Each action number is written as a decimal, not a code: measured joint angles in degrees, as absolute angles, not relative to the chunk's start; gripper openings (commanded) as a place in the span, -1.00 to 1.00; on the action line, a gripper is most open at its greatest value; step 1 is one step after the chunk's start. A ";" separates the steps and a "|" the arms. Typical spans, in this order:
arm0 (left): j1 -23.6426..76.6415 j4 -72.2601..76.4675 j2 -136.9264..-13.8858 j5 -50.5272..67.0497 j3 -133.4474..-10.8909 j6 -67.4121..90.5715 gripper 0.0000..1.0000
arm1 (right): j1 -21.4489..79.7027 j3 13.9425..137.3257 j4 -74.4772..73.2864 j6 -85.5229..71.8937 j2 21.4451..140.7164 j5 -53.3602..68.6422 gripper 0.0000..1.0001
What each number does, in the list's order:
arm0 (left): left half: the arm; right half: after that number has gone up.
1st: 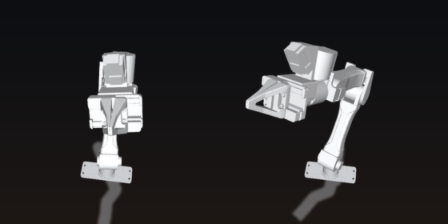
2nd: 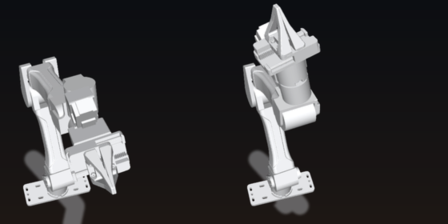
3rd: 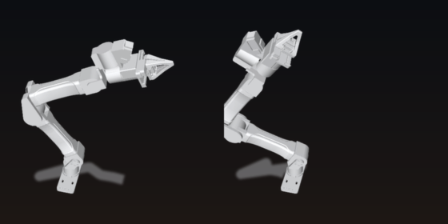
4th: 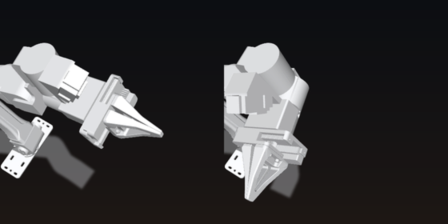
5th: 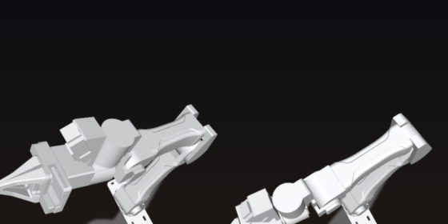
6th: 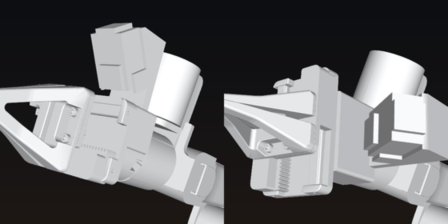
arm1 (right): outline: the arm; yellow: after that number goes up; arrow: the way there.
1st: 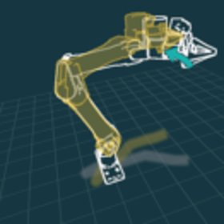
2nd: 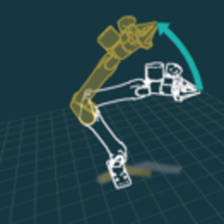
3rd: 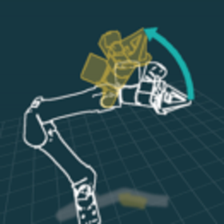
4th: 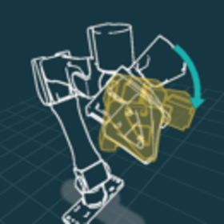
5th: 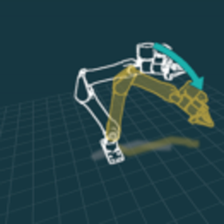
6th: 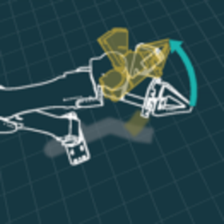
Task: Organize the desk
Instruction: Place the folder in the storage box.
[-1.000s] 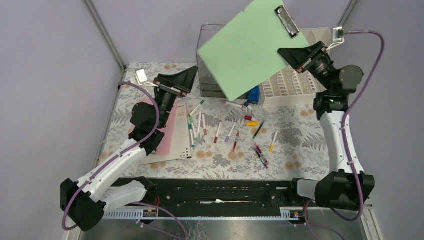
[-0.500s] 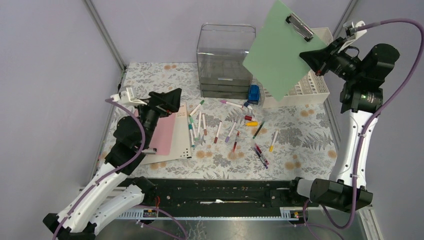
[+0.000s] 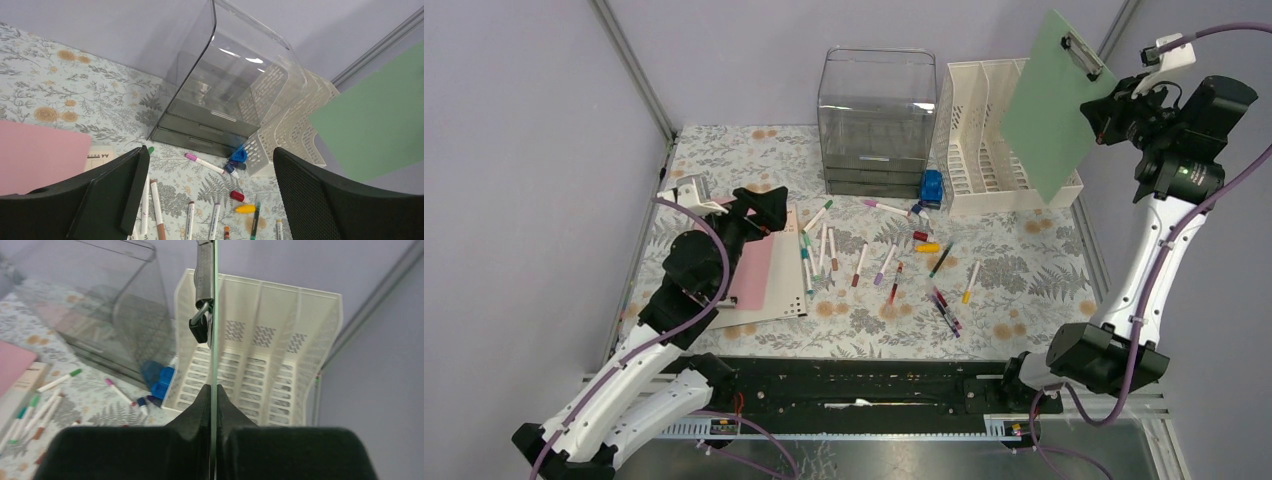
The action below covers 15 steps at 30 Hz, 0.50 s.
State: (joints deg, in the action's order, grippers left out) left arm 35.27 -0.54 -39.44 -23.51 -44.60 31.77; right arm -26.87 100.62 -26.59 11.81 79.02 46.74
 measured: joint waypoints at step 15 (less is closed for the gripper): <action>35.18 0.10 -37.58 -25.54 -40.18 29.41 0.97 | -30.92 112.01 -29.61 21.87 92.38 36.45 -1.00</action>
State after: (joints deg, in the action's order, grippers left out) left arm 35.18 0.10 -37.58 -25.54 -40.18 29.41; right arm -30.92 112.01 -29.61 21.87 92.38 36.45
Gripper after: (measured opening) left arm 0.987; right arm 0.022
